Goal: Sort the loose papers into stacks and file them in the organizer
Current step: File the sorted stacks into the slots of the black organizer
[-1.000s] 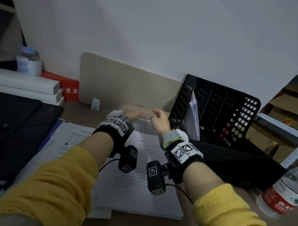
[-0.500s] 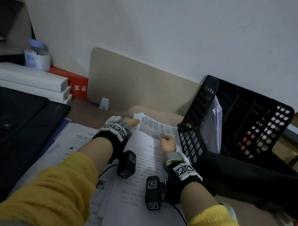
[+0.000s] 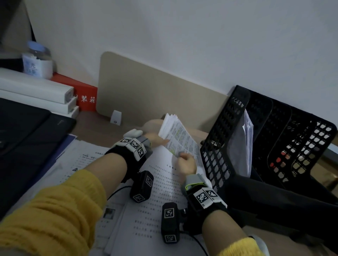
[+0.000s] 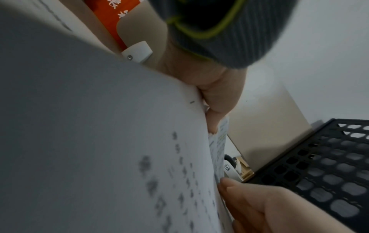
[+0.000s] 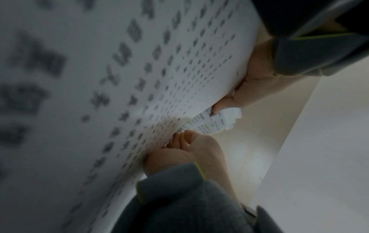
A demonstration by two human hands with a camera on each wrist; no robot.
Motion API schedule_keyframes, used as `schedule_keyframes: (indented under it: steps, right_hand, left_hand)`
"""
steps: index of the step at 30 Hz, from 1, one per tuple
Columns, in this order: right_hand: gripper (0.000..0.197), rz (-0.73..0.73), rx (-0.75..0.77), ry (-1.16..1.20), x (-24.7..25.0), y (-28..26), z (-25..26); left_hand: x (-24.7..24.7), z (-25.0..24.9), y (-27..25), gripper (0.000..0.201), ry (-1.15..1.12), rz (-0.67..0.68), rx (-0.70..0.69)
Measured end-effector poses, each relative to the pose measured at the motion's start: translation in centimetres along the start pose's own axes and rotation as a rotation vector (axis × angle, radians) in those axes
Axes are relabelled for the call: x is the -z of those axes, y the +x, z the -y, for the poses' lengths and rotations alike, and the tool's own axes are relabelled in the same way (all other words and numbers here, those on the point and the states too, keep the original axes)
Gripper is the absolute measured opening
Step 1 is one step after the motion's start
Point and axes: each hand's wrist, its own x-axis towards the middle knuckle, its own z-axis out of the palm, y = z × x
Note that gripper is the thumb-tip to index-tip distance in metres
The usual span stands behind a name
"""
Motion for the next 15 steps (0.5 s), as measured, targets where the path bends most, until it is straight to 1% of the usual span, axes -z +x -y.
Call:
schedule_keyframes:
  steps: [2,3,5,6,8,9,11,13,15]
  right_hand:
    - [0.032,0.004,0.013,0.083,0.1,-0.6,0.1]
    - [0.032,-0.016,0.017,0.117,0.1,-1.0,0.4]
    - [0.031,-0.010,0.026,0.184,0.2,-1.7,0.6]
    - [0.029,0.016,0.029,0.202,0.3,-1.9,0.6]
    - [0.027,0.060,0.023,0.209,0.3,-2.4,0.7]
    - [0.028,0.058,0.021,0.213,0.4,-2.9,0.8]
    - [0.024,0.082,0.028,0.159,0.7,-3.5,1.1]
    - [0.033,0.120,0.051,0.082,1.4,-4.5,1.4]
    - [0.035,0.106,0.055,0.056,2.4,-5.0,2.0]
  left_hand:
    - [0.4,-0.3,-0.3,0.043,-0.082,-0.055,-0.178]
    - [0.6,-0.9,-0.9,0.038,-0.082,-0.091,-0.234]
    - [1.0,-2.2,-1.9,0.027,-0.116,-0.151,-0.266]
    - [1.1,-2.7,-2.2,0.027,-0.135,-0.179,-0.277]
    - [1.6,-3.8,-3.5,0.036,-0.205,-0.241,-0.303]
    - [1.9,-4.2,-4.1,0.038,-0.255,-0.263,-0.331]
    - [2.6,-5.1,-5.3,0.046,-0.365,-0.316,-0.380]
    - [3.5,-6.1,-7.0,0.046,-0.416,-0.380,-0.447]
    - [4.6,-7.1,-8.0,0.045,-0.438,-0.450,-0.489]
